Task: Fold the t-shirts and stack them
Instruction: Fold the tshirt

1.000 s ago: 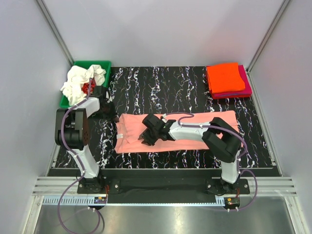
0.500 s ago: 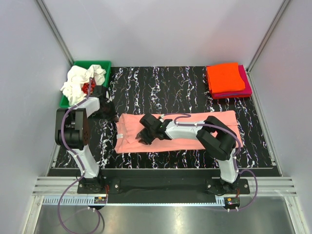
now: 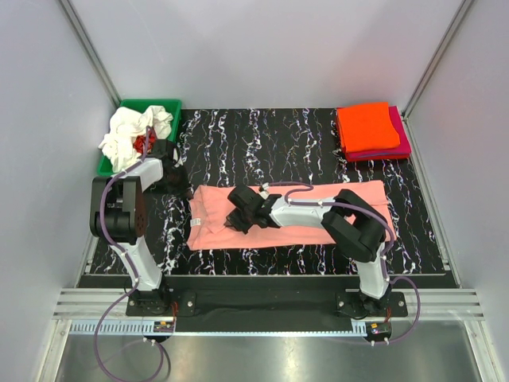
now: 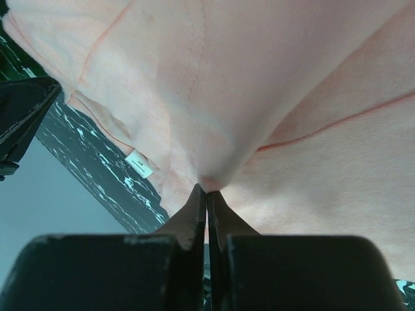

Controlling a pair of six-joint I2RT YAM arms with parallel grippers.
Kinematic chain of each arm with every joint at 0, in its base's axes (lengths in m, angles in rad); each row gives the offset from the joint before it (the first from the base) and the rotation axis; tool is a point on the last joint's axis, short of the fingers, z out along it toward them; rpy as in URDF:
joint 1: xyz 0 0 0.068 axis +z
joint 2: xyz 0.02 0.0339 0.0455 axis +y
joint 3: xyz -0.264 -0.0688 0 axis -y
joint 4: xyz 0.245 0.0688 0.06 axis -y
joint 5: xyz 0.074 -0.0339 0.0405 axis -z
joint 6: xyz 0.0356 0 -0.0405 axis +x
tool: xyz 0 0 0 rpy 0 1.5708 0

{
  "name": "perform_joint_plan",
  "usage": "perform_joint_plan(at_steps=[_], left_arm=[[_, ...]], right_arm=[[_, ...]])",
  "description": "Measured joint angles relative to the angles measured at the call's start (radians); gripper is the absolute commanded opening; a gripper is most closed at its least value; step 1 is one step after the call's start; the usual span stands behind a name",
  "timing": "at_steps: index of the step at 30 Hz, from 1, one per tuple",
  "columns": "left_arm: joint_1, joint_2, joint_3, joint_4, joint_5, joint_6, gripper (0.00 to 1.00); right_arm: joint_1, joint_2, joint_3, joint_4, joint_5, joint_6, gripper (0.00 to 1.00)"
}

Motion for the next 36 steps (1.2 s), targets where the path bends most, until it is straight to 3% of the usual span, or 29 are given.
perform_joint_plan(at_steps=[10, 24, 26, 27, 29, 31, 36], left_arm=[[0.000, 0.010, 0.009, -0.002, -0.007, 0.000, 0.00], [0.001, 0.027, 0.032, -0.016, -0.014, 0.000, 0.00], [0.005, 0.027, 0.034, -0.016, -0.014, 0.000, 0.00], [0.008, 0.027, 0.034, -0.016, -0.014, 0.000, 0.01], [0.013, 0.026, 0.037, -0.019, -0.015, 0.002, 0.09], [0.016, 0.017, 0.043, -0.028, -0.020, -0.003, 0.12], [0.015, -0.079, 0.083, -0.040, -0.009, -0.012, 0.15]], right_arm=[[0.000, -0.131, -0.078, 0.026, 0.012, -0.020, 0.00], [0.002, -0.136, -0.167, 0.043, -0.008, -0.027, 0.00], [0.002, -0.136, -0.167, 0.049, -0.008, -0.035, 0.10], [0.002, -0.136, -0.167, 0.050, -0.008, -0.042, 0.21], [0.003, -0.137, -0.166, 0.048, -0.007, -0.071, 0.27], [0.003, -0.143, -0.164, 0.043, -0.006, -0.107, 0.32], [-0.002, -0.191, -0.122, -0.029, 0.016, -0.225, 0.30]])
